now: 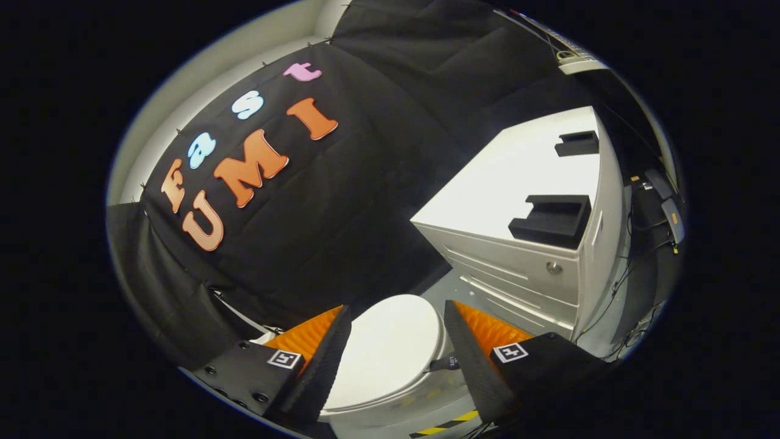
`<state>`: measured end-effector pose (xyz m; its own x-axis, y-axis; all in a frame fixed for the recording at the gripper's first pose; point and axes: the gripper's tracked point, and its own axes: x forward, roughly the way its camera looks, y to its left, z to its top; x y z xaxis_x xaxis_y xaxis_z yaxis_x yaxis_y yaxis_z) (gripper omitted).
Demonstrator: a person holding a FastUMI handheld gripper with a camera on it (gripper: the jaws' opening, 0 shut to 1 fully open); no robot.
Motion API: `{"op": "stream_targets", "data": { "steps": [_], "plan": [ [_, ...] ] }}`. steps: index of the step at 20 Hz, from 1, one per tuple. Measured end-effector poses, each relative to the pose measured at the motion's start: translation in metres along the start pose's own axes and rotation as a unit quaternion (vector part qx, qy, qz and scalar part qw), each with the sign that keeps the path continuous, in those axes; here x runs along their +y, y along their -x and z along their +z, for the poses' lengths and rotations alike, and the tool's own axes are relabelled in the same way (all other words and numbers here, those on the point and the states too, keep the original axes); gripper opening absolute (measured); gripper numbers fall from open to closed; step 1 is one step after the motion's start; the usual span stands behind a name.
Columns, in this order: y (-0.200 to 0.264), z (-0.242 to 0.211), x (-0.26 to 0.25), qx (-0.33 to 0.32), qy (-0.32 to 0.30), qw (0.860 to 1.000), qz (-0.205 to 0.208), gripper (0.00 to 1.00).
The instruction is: Open the toilet lid.
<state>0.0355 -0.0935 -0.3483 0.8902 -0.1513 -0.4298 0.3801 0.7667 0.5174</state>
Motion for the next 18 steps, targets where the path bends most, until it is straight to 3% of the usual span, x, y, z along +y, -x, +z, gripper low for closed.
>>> {"op": "stream_targets", "data": {
  "steps": [5, 8, 13, 18],
  "plan": [
    [0.011, -0.079, -0.035, 0.118, 0.007, 0.992, -0.041, 0.99],
    [-0.001, -0.116, -0.044, 0.158, -0.016, 0.986, -0.059, 0.98],
    [-0.026, -0.149, -0.055, 0.161, -0.099, 0.979, -0.079, 0.98],
    [-0.054, -0.159, -0.071, 0.136, -0.201, 0.967, -0.073, 0.97]
  ]
}}
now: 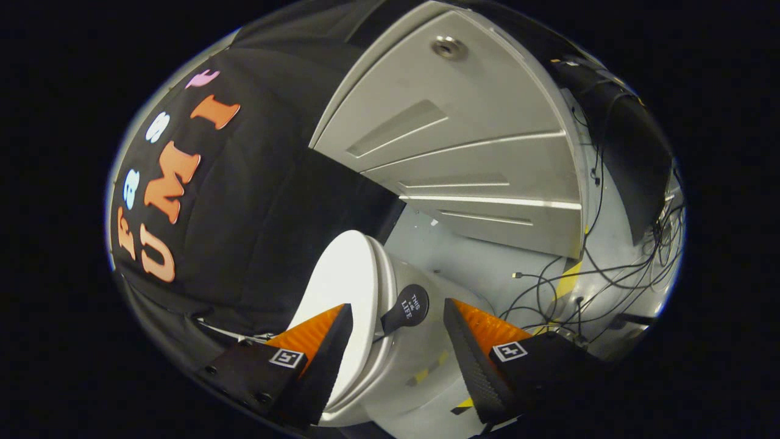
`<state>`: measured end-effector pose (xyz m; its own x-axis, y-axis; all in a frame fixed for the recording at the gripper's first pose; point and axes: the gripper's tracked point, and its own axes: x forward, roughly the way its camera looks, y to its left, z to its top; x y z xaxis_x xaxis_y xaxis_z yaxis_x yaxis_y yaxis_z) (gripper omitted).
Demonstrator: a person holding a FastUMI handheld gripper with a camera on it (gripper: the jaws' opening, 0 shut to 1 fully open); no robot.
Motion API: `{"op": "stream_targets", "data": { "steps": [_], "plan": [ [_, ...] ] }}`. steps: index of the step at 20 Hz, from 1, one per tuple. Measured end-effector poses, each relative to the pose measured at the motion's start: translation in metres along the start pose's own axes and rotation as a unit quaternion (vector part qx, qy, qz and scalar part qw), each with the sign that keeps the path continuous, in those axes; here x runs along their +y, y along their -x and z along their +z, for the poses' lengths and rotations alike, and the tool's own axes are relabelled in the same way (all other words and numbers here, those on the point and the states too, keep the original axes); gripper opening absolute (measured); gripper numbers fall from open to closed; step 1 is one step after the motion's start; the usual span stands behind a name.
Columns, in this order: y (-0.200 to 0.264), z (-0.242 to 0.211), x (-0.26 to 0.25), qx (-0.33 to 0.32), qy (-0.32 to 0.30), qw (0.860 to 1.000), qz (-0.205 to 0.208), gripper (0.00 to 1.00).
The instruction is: Open the toilet lid.
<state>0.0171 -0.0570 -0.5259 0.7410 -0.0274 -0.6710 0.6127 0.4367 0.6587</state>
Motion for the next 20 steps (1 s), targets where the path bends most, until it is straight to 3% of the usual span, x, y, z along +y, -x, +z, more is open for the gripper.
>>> {"op": "stream_targets", "data": {
  "steps": [2, 5, 7, 9, 11, 14, 16, 20],
  "plan": [
    [-0.018, 0.01, -0.008, -0.019, -0.014, 1.0, -0.002, 0.91],
    [-0.025, 0.005, -0.014, -0.003, -0.017, 1.0, -0.004, 0.72],
    [-0.034, 0.006, -0.013, 0.003, -0.018, 1.0, -0.002, 0.71],
    [-0.043, 0.007, -0.017, 0.004, -0.022, 1.0, -0.017, 0.35],
    [-0.051, 0.008, -0.017, 0.01, -0.057, 0.998, -0.013, 0.34],
    [-0.046, 0.013, -0.014, 0.016, -0.109, 0.993, 0.037, 0.26],
    [-0.042, 0.015, -0.015, 0.016, -0.104, 0.992, 0.063, 0.08],
    [-0.039, 0.015, -0.013, 0.015, -0.081, 0.995, 0.046, 0.08]
  ]
}}
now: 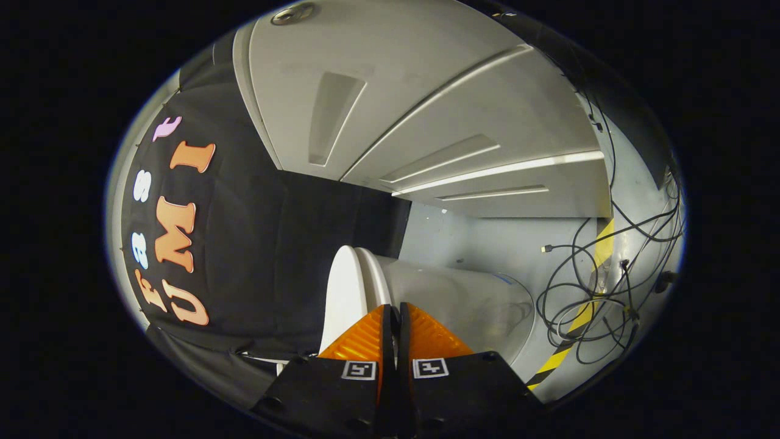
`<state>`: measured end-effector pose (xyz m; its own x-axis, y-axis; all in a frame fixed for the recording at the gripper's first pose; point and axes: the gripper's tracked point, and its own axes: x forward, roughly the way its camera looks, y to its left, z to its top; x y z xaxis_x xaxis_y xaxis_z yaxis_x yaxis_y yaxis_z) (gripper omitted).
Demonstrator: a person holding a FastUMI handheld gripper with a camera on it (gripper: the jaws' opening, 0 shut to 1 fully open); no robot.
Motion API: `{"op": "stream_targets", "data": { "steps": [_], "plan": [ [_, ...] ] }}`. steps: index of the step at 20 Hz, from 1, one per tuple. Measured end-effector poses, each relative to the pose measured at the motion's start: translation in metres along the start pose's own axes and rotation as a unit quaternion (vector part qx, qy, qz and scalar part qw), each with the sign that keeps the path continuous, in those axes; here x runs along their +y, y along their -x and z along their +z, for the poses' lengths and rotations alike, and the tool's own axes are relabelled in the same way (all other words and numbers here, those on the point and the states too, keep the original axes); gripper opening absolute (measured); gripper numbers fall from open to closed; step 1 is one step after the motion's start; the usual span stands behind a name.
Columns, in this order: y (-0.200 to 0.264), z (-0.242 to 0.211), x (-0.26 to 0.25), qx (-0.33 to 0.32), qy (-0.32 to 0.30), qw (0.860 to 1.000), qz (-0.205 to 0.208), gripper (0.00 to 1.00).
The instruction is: Open the toilet lid.
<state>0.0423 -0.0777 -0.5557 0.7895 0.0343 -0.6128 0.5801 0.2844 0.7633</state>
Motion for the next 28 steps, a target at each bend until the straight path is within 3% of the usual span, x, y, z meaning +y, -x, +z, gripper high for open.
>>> {"op": "stream_targets", "data": {
  "steps": [6, 10, 14, 21, 24, 28],
  "plan": [
    [-0.002, 0.002, 0.005, -0.006, 0.019, 1.0, -0.02, 0.08],
    [-0.005, 0.009, 0.016, -0.028, 0.067, 0.997, -0.032, 0.08],
    [-0.012, 0.032, 0.044, -0.078, 0.112, 0.99, -0.025, 0.08],
    [0.005, 0.031, 0.08, -0.078, 0.162, 0.984, -0.013, 0.08],
    [0.013, 0.033, 0.102, -0.087, 0.189, 0.978, -0.015, 0.08],
    [0.026, 0.026, 0.139, -0.098, 0.264, 0.959, -0.006, 0.08]
  ]
}}
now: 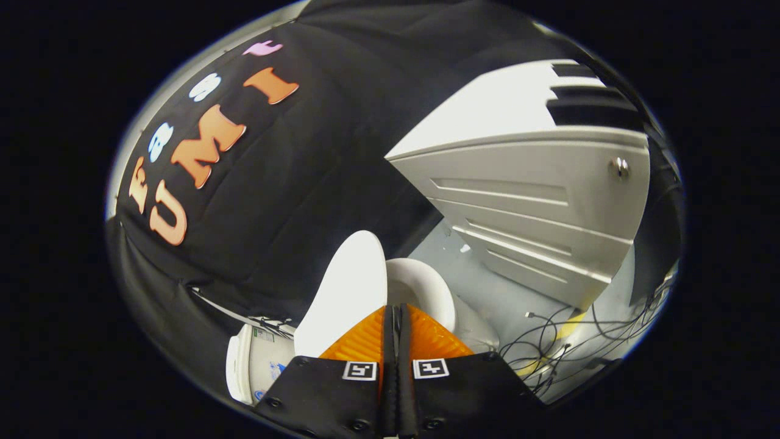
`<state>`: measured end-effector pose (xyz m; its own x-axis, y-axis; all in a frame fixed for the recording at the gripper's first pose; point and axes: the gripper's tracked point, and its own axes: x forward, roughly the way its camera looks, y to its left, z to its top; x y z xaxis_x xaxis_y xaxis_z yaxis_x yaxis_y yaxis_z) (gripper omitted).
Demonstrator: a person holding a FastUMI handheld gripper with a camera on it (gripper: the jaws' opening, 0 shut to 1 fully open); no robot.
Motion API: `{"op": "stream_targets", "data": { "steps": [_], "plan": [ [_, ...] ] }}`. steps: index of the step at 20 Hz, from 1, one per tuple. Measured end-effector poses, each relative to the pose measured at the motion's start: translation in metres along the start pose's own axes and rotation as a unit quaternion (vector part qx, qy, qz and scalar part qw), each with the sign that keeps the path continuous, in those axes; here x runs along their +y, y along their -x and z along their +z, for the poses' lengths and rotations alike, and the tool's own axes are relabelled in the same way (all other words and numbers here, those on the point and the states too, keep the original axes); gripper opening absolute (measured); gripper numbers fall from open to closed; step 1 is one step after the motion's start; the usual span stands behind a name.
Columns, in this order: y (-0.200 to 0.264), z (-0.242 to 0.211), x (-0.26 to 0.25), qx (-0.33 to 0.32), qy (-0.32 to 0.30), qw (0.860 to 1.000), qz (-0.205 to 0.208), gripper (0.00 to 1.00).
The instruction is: Open the toilet lid.
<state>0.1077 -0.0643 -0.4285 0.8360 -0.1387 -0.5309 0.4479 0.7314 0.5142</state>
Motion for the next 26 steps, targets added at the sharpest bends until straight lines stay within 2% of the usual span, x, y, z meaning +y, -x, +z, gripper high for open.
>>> {"op": "stream_targets", "data": {
  "steps": [4, 9, 15, 21, 26],
  "plan": [
    [0.012, 0.016, 0.041, -0.009, 0.031, 0.999, 0.024, 0.08],
    [0.028, 0.032, 0.107, -0.017, 0.101, 0.993, 0.057, 0.08],
    [0.036, 0.035, 0.189, -0.015, 0.228, 0.97, 0.079, 0.08],
    [0.054, 0.03, 0.246, -0.018, 0.225, 0.968, 0.108, 0.08],
    [0.072, 0.018, 0.301, -0.022, 0.255, 0.958, 0.132, 0.08]
  ]
}}
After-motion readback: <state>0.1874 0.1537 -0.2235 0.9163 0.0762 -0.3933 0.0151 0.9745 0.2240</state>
